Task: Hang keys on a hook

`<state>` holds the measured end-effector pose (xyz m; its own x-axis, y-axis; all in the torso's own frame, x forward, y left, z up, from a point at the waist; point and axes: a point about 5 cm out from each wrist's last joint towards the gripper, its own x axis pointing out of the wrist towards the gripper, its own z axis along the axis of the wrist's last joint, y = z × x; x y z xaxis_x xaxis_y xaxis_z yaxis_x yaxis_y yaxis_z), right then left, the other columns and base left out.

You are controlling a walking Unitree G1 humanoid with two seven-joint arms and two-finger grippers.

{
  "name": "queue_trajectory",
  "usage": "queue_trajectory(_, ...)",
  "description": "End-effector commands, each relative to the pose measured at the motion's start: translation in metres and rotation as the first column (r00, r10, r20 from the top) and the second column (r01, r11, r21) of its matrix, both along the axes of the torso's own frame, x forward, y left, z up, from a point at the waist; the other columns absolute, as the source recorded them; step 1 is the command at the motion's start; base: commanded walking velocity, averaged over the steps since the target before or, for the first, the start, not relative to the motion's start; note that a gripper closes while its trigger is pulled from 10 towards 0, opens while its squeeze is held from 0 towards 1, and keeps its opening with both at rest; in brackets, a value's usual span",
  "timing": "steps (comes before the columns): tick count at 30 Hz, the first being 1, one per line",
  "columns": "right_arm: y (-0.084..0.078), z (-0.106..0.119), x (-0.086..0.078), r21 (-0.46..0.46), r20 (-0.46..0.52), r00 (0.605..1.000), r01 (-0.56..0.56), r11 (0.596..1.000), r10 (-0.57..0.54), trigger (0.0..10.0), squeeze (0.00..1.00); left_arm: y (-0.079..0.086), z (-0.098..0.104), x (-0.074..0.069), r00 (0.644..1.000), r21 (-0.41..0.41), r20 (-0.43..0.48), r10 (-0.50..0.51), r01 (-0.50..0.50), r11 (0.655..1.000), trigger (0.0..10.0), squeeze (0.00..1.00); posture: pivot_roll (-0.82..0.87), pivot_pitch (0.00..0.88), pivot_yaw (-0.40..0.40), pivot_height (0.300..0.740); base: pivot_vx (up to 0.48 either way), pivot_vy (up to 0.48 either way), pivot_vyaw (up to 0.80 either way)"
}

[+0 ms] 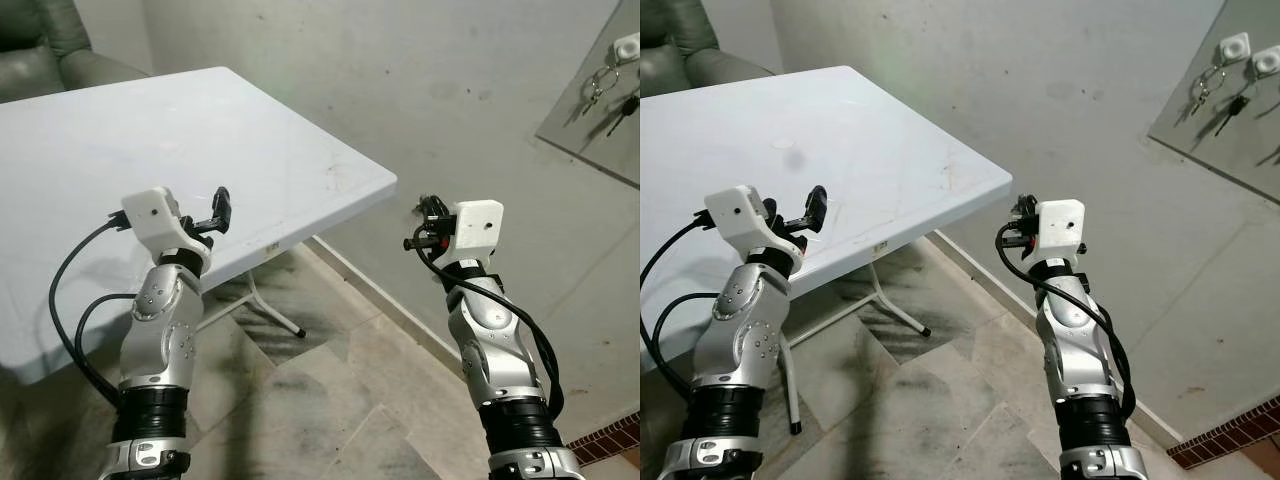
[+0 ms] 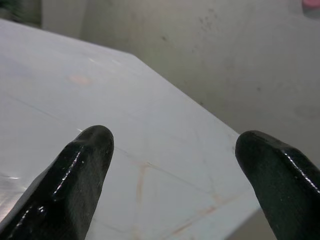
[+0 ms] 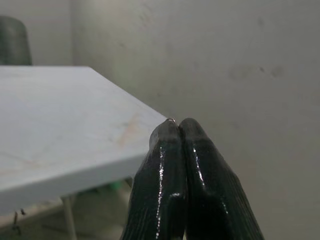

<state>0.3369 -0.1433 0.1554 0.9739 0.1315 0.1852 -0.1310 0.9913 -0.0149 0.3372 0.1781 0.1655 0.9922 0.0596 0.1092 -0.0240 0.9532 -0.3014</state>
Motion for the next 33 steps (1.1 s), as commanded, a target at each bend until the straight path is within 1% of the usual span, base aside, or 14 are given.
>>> queue_trajectory(1,-0.0055,0.0056,0.0004,-0.001,0.013,1.000,0.028,1.000,-0.028,10.0,0.00,-0.0039,0.0031,0.0002,1.000,0.004,0.003,-0.011,0.011,1.000,10.0,0.00,0.06,0.000,-0.073,0.740,0.000,0.000,-0.74)
queue_trajectory(6,-0.0072,0.0063,0.0001,0.001,0.012,0.999,0.039,0.999,-0.039,10.0,0.00,-0.0039,0.0058,0.0003,1.000,-0.005,0.019,-0.013,0.013,1.000,10.0,0.00,0.06,0.000,-0.067,0.740,0.000,0.000,-0.74)
queue_trajectory(22,-0.0078,0.0077,-0.0005,0.005,0.011,0.998,0.054,0.999,-0.054,10.0,0.00,-0.0063,0.0067,0.0026,1.000,0.011,-0.007,-0.019,0.019,1.000,10.0,0.00,0.05,0.004,-0.064,0.740,0.000,0.000,-0.74)
queue_trajectory(33,-0.0087,0.0074,-0.0008,-0.002,0.005,0.999,0.053,0.999,-0.053,10.0,0.00,-0.0073,0.0047,-0.0003,0.999,0.017,-0.013,-0.040,0.040,0.999,10.0,0.00,0.06,0.002,-0.071,0.740,0.000,0.000,-0.73)
